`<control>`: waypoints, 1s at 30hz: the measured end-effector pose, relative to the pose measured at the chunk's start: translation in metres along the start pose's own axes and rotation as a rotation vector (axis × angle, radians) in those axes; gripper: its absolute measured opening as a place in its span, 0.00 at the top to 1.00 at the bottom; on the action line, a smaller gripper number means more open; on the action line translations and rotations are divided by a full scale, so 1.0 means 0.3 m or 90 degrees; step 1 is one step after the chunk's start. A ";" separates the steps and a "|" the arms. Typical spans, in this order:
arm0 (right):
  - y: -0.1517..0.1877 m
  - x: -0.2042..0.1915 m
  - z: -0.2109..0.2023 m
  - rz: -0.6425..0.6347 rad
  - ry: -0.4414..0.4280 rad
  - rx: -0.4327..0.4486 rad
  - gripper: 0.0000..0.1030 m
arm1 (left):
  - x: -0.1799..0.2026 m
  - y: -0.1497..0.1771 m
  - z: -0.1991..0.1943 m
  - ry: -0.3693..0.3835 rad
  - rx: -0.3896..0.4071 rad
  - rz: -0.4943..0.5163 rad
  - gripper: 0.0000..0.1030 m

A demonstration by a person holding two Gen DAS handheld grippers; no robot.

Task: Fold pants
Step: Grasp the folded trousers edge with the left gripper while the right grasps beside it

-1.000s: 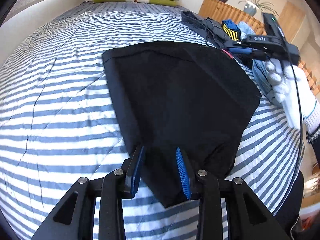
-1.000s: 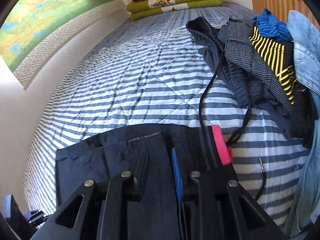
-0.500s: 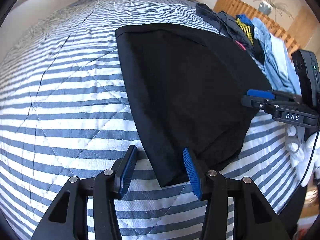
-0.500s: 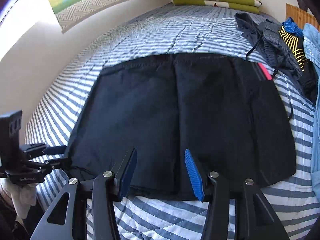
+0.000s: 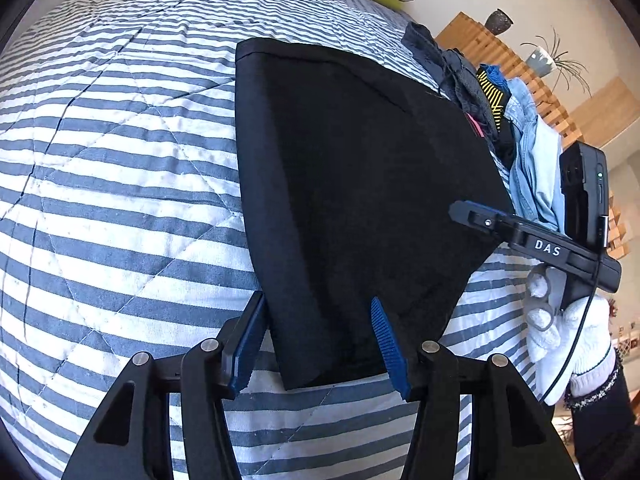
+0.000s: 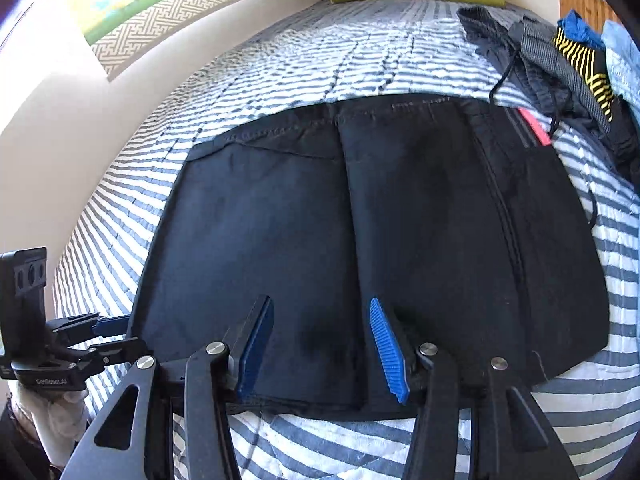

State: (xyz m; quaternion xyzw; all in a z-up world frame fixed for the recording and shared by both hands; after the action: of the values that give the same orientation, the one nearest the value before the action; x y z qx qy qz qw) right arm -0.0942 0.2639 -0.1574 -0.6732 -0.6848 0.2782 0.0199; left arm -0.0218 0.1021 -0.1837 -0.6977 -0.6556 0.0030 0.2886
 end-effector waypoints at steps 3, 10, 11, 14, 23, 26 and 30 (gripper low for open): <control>0.001 -0.015 0.024 -0.024 0.021 -0.002 0.55 | -0.011 -0.008 0.006 -0.018 -0.006 -0.003 0.67; -0.009 -0.027 0.028 -0.039 0.031 -0.007 0.55 | 0.000 -0.051 -0.033 -0.019 0.023 -0.004 0.94; -0.007 -0.031 0.032 -0.041 0.032 -0.007 0.55 | 0.015 -0.058 -0.051 -0.021 0.033 0.007 0.94; 0.005 -0.031 0.025 -0.044 0.033 -0.008 0.55 | 0.003 -0.072 -0.085 -0.034 0.047 0.005 0.90; 0.010 -0.035 0.023 -0.050 0.037 -0.011 0.55 | -0.089 -0.101 0.006 -0.025 0.023 -0.080 0.87; 0.008 -0.037 0.024 -0.051 0.037 -0.012 0.55 | -0.096 -0.124 -0.008 0.002 0.037 -0.121 0.96; 0.007 -0.037 0.026 -0.045 0.029 -0.014 0.55 | 0.013 -0.175 -0.096 -0.008 0.087 -0.064 0.96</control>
State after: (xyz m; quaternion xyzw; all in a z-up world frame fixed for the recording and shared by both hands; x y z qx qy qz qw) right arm -0.0944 0.2506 -0.1610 -0.6549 -0.7106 0.2541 0.0381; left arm -0.0581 0.0928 -0.1370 -0.6425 -0.6900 0.0374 0.3312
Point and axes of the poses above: each gripper's, at about its wrist camera, not at the fingertips, and z roughly the way its jaws point, x to its right, y to its underside, the point moved 3 cm from there along z, roughly the way its jaws point, and after that the axes turned 7 degrees about z, right-handed, at the moved point
